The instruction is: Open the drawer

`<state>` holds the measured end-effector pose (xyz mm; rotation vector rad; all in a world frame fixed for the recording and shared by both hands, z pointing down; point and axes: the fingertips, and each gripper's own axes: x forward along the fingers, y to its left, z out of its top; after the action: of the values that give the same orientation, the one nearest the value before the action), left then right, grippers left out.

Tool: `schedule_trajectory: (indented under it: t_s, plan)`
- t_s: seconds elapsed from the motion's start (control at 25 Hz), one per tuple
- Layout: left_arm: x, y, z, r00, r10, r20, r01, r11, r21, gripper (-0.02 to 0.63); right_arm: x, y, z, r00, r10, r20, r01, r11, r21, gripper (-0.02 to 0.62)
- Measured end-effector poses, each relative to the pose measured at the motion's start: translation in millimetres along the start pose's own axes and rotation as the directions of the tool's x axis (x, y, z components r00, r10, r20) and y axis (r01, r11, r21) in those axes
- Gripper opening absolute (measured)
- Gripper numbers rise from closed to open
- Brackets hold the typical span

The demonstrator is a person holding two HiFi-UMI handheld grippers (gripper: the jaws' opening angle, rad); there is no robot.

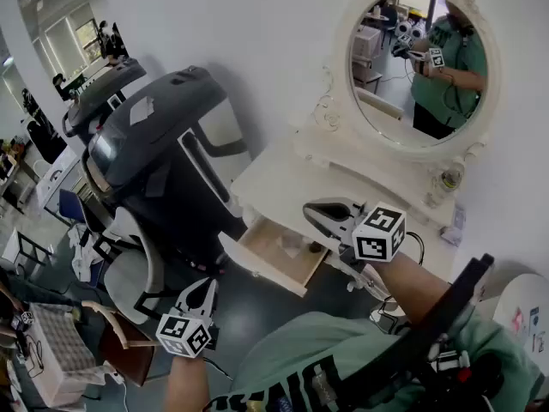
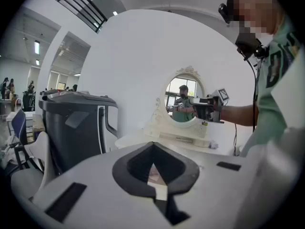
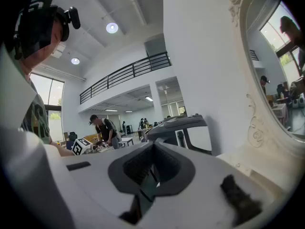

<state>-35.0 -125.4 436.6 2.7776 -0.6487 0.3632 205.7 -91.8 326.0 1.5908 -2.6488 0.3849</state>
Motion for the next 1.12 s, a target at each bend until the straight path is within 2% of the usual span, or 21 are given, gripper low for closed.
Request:
schedule_trajectory:
  t_s: [0.2, 0.44, 0.68, 0.84, 1.0, 1.12]
  plan:
    - [43, -30, 30, 0.999, -0.043, 0.008, 0.043, 0.999, 0.001, 0.009, -45, -47, 9, 0.997, -0.066, 0.031, 0.066, 0.998, -0.011, 0.011]
    - [92, -65, 64, 0.995, -0.094, 0.023, 0.093, 0.995, 0.047, 0.009, -97, -96, 14, 0.991, -0.121, 0.056, 0.123, 0.992, -0.038, 0.011]
    - [136, -94, 84, 0.982, -0.19, 0.015, 0.188, 0.979, 0.082, 0.009, -128, -126, 14, 0.979, -0.188, 0.079, 0.19, 0.982, -0.02, 0.011]
    - [154, -91, 97, 0.96, -0.281, 0.007, 0.278, 0.954, 0.113, 0.009, -133, -128, 8, 0.961, -0.263, 0.083, 0.264, 0.965, -0.002, 0.011]
    - [165, -72, 112, 0.915, -0.403, 0.007, 0.399, 0.908, 0.128, 0.008, -124, -121, 11, 0.922, -0.377, 0.092, 0.377, 0.926, 0.01, 0.011]
    - [155, -39, 121, 0.891, -0.453, -0.018, 0.451, 0.88, 0.149, 0.009, -100, -101, 16, 0.894, -0.438, 0.096, 0.437, 0.899, 0.026, 0.011]
